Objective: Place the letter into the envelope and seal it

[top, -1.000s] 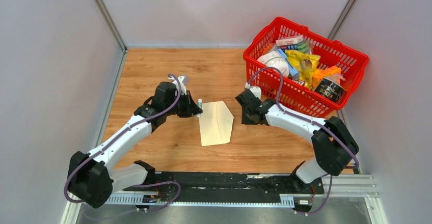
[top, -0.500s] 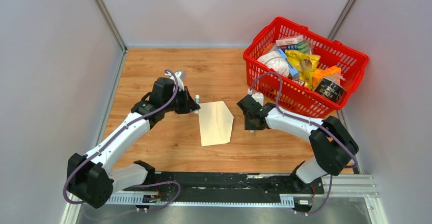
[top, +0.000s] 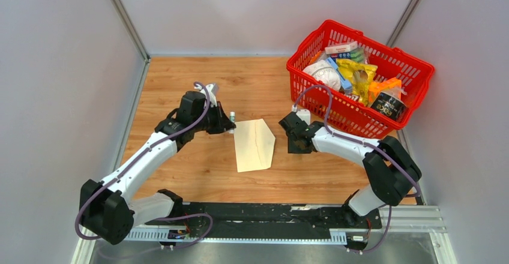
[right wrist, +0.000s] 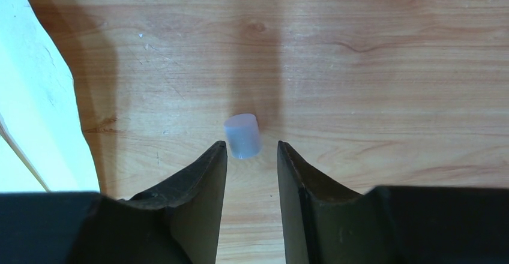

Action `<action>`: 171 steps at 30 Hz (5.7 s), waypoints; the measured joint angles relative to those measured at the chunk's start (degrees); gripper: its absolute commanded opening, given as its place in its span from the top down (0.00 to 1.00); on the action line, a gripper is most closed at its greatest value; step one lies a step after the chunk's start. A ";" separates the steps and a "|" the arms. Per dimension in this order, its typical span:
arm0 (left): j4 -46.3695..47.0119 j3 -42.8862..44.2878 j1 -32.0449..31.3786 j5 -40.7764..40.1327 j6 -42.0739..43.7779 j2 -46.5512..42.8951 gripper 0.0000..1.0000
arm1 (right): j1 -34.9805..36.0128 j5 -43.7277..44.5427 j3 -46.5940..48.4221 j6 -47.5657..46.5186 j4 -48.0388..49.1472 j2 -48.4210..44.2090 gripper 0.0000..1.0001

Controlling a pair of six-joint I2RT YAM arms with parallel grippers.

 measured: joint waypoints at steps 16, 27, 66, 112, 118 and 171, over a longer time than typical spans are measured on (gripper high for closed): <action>9.09 -2.51 0.11 4.02 -3.61 -1.84 1.00 | 0.48 0.20 13.18 -1.57 -6.62 -8.26 0.57; 20.83 -5.07 0.13 6.21 -10.01 -6.01 1.00 | 4.39 -8.79 18.91 -4.61 7.72 -17.31 0.48; 8.55 -0.17 0.44 -5.07 -26.23 -15.41 1.00 | 20.68 -0.15 31.45 -21.75 17.16 1.14 0.65; 24.61 2.03 0.57 6.71 -15.45 -16.15 1.00 | 3.06 -32.41 21.51 -2.78 30.32 -13.33 0.37; 18.60 5.70 0.46 1.95 -16.13 -16.13 1.00 | 13.31 -15.30 27.56 -14.29 22.47 -12.41 0.38; 9.84 9.09 0.42 -3.58 -15.96 -14.32 0.59 | 25.46 7.19 40.06 -34.42 16.70 1.49 1.00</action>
